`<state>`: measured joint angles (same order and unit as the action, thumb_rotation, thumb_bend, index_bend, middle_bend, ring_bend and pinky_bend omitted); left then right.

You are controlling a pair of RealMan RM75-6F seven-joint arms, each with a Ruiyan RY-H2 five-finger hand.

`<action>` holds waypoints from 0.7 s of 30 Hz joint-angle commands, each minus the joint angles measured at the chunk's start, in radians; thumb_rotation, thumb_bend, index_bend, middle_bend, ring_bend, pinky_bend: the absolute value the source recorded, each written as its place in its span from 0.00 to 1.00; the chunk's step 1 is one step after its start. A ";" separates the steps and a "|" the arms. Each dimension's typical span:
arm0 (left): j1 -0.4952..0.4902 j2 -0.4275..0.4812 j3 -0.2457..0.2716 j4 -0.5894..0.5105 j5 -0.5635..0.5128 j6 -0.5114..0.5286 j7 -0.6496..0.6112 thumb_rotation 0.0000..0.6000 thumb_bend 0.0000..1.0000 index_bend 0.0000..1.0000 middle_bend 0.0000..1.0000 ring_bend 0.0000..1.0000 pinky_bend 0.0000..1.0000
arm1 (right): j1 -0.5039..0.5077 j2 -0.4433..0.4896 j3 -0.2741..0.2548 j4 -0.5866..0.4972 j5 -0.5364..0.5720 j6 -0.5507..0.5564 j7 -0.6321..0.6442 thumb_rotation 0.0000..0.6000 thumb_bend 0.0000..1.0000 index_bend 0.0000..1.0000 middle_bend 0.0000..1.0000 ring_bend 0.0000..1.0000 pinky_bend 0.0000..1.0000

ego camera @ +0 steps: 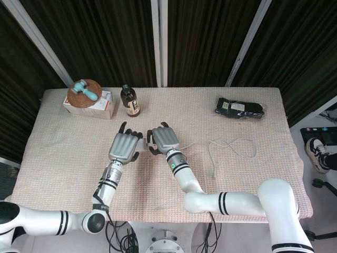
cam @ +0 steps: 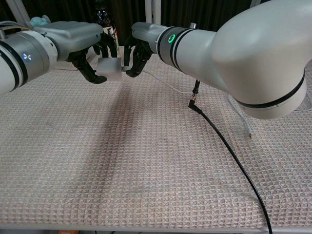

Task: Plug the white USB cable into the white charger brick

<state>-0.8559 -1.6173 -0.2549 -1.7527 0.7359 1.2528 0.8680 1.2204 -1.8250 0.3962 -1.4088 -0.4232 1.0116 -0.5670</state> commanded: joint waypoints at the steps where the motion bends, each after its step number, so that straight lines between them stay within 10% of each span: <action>1: -0.002 -0.003 0.000 0.003 -0.003 0.002 -0.003 1.00 0.35 0.45 0.46 0.24 0.02 | -0.003 -0.008 0.005 0.006 -0.001 0.002 0.005 1.00 0.33 0.66 0.56 0.33 0.10; 14: -0.017 -0.015 0.004 0.021 -0.022 0.006 -0.006 1.00 0.34 0.45 0.46 0.24 0.03 | -0.021 -0.027 0.022 0.020 -0.026 0.014 0.022 1.00 0.33 0.65 0.55 0.33 0.08; 21: -0.022 -0.017 0.005 0.023 -0.027 0.012 -0.007 1.00 0.34 0.45 0.46 0.24 0.03 | -0.033 -0.025 0.020 0.016 -0.033 0.020 0.014 1.00 0.20 0.48 0.49 0.30 0.06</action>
<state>-0.8775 -1.6347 -0.2496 -1.7295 0.7093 1.2652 0.8615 1.1878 -1.8506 0.4161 -1.3920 -0.4566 1.0312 -0.5519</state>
